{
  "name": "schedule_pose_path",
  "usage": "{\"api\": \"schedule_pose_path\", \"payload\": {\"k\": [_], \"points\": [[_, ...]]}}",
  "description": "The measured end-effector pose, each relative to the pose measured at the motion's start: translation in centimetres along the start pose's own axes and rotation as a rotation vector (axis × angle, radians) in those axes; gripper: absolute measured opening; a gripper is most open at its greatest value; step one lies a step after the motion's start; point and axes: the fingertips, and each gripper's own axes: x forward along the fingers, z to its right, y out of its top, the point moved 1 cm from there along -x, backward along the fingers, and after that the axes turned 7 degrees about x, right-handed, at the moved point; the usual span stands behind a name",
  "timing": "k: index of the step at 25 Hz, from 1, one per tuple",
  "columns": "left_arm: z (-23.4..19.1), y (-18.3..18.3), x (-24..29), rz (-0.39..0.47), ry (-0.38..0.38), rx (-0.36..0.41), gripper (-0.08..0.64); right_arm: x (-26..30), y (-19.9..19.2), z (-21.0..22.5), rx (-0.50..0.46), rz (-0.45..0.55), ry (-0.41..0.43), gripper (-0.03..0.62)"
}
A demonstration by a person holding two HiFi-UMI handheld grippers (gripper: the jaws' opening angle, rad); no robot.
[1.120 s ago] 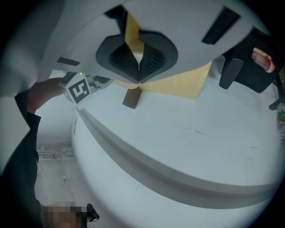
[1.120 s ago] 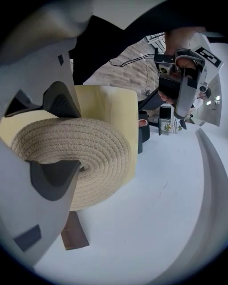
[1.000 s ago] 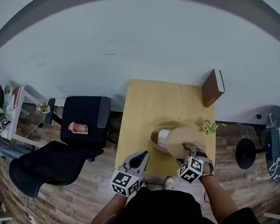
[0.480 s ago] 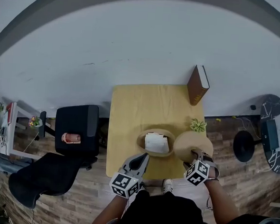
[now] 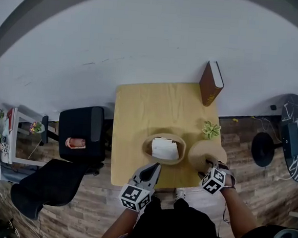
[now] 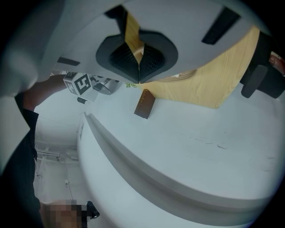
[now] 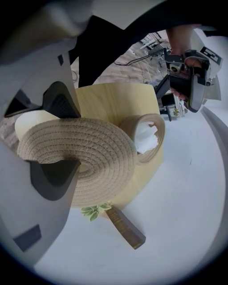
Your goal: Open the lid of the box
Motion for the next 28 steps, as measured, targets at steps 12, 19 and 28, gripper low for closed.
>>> {"api": "schedule_pose_path", "payload": {"k": [12,19,28], "points": [[-0.7,-1.6,-1.7,-0.028,0.083,-0.026,0.019,4.4,-2.1,-0.6,-0.080,-0.084,0.074,0.304],[-0.4,-1.0,-2.2,-0.007,0.106,-0.019,0.018,4.7,-1.3,-0.9,-0.029,-0.036,0.070,0.315],[1.5,0.0,-2.7,0.014,0.071,0.017,0.019,-5.1,4.7,0.6,0.308,0.331,0.037,0.263]]}}
